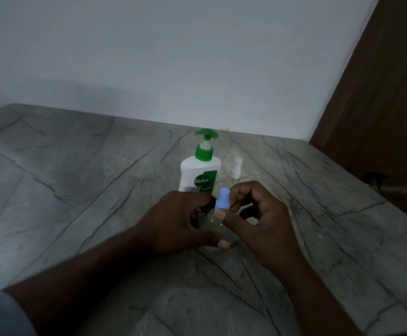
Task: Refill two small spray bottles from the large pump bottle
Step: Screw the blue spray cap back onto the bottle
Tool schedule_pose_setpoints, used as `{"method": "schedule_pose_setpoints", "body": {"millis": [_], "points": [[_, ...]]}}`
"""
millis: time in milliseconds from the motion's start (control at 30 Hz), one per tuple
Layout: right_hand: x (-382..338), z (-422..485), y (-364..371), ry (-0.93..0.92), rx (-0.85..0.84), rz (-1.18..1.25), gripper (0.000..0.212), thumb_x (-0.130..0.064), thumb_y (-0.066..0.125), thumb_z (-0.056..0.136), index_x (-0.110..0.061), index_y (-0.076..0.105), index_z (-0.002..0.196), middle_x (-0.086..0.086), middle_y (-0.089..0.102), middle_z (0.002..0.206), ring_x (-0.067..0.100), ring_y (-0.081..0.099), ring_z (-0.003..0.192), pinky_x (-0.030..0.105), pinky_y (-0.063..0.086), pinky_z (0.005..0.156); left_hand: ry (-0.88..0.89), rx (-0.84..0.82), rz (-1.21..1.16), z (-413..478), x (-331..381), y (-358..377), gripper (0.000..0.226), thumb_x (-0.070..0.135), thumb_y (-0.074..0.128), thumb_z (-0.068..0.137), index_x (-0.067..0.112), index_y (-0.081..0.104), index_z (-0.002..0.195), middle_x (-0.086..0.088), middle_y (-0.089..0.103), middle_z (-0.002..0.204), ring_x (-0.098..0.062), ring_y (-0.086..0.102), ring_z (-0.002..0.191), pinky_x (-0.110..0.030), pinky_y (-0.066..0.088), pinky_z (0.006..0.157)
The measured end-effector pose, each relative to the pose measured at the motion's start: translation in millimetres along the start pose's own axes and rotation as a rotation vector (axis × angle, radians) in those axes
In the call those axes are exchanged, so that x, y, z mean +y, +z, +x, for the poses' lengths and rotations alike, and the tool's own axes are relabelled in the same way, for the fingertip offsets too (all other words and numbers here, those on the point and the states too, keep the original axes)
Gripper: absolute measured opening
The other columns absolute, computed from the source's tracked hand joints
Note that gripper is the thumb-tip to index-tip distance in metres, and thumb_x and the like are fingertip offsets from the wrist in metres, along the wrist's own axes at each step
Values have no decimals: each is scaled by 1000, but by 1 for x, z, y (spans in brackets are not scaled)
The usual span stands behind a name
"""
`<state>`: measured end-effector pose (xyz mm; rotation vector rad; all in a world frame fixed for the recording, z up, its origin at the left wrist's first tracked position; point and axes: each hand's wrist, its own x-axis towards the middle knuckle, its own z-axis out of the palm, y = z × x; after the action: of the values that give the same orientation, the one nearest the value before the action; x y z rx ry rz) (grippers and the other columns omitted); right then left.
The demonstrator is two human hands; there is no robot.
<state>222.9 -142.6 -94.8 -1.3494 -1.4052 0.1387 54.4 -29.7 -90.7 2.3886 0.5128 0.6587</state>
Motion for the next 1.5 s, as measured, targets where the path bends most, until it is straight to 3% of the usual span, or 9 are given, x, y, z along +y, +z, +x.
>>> {"method": "schedule_pose_setpoints", "body": {"millis": [133,367,567,667,767,1000,1167,1333,1500], "points": [[-1,-1,-1,-23,-56,15,34,-33,72,83,-27,70,116,-11,73,104,17,70,98,29,58,77,-17,-3,10,0,1,0,55,64,85,64,32,72,106,18,69,84,-1,65,75,-22,50,65],[0,-1,1,25,-30,-6,31,-39,78,74,-25,68,99,-10,70,90,17,69,86,33,58,71,-17,-8,31,1,0,0,52,67,83,63,33,69,100,16,67,86,-3,63,75,-19,46,63],[-2,-1,-4,-4,-93,10,35,-35,71,83,-25,71,116,-8,73,104,19,69,96,31,58,75,11,8,3,0,0,1,57,73,79,60,40,69,105,27,64,80,7,62,76,-10,40,61],[-1,-1,-2,1,-86,-33,27,-35,71,81,-22,72,105,-8,73,99,18,69,93,37,58,74,17,5,7,0,0,0,53,68,82,63,37,70,104,22,68,83,4,62,76,-12,42,61],[-2,-1,1,49,-36,-57,33,-46,77,73,-23,67,95,-9,70,90,14,69,86,33,57,70,5,-8,32,2,-1,0,49,65,84,64,33,68,98,16,67,84,-1,62,75,-12,40,59],[-3,-1,-2,6,-87,-3,29,-37,69,84,-23,72,109,-7,73,103,19,69,96,39,58,74,-5,-10,11,0,2,0,48,64,84,63,40,67,102,33,64,79,10,61,76,-8,42,61],[-3,-1,2,71,-37,-63,35,-49,75,73,-24,68,96,-9,71,91,12,69,87,33,58,70,-17,-21,28,2,0,0,53,66,82,64,34,69,104,19,67,86,2,61,75,-14,41,61],[-5,-2,-2,37,-87,13,32,-37,70,82,-25,71,112,-9,73,103,19,69,97,42,59,76,-17,-5,19,0,1,0,55,64,85,63,34,70,107,26,63,79,8,61,76,-8,39,60],[-4,-2,2,93,-59,-54,34,-49,74,74,-24,68,98,-7,72,93,14,69,89,42,59,72,-13,-9,24,1,0,0,53,66,83,63,32,69,103,19,66,82,2,62,76,-11,41,59]]}}
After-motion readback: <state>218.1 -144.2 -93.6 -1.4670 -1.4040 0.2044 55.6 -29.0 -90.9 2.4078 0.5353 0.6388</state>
